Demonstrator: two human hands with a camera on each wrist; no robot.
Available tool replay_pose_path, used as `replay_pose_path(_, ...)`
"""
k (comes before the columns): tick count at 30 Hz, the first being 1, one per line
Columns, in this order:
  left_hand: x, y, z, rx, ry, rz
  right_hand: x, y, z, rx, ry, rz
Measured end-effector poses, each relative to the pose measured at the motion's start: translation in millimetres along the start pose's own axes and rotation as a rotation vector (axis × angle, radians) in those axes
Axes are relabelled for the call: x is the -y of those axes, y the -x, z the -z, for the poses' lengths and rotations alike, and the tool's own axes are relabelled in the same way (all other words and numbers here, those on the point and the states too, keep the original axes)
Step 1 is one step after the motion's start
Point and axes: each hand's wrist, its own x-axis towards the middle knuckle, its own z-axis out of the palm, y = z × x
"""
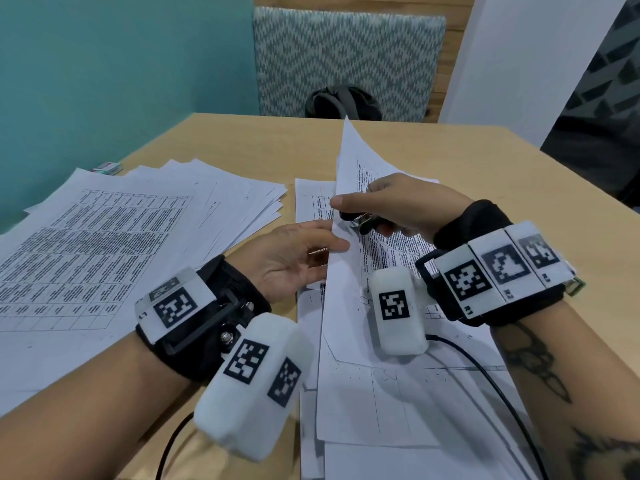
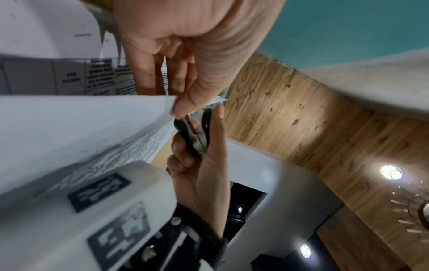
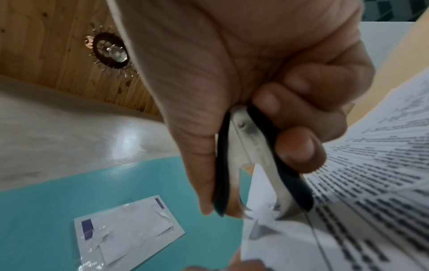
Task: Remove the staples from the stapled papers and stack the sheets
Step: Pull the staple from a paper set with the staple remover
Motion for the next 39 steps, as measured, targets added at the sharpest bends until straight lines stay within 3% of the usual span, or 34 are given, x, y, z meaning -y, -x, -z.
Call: replay_pose_path(39, -2.3, -0.7, 4.7, 0.038, 0.048, 0.075, -0.8, 4.0, -1.4, -0.041, 0.035, 0.019)
